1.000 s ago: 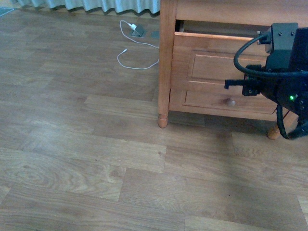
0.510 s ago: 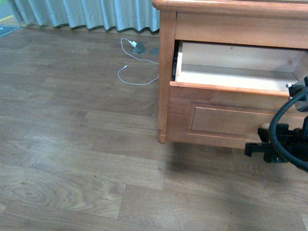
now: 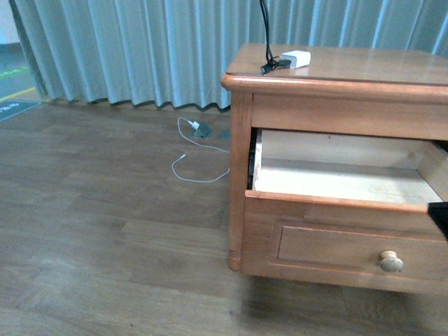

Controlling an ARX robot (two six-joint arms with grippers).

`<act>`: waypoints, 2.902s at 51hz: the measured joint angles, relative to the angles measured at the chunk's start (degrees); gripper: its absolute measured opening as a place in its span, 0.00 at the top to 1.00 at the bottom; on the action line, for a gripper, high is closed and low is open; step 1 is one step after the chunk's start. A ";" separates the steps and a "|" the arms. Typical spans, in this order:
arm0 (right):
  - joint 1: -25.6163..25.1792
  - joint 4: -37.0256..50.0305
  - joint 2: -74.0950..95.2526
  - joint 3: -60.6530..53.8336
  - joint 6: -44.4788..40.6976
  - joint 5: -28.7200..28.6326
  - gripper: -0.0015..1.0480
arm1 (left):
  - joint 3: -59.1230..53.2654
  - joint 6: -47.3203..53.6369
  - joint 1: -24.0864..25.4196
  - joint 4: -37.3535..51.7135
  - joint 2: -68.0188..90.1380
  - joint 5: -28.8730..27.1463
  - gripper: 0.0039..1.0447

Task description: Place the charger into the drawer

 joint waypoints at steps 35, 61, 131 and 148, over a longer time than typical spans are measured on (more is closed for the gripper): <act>-2.84 -13.90 -48.48 -13.09 -5.70 1.33 0.29 | 0.00 0.00 0.00 0.00 0.00 0.00 0.05; -2.47 -14.97 -55.76 -17.57 -7.63 1.55 0.66 | 0.00 0.00 0.00 0.00 0.00 0.00 0.05; -2.45 -14.97 -55.80 -17.59 -7.61 1.53 0.08 | 62.14 -5.22 -21.86 22.32 94.25 -20.76 0.05; -2.45 -14.97 -55.80 -17.59 -7.61 1.55 0.08 | 93.07 -7.96 -26.49 18.91 119.60 -24.35 0.05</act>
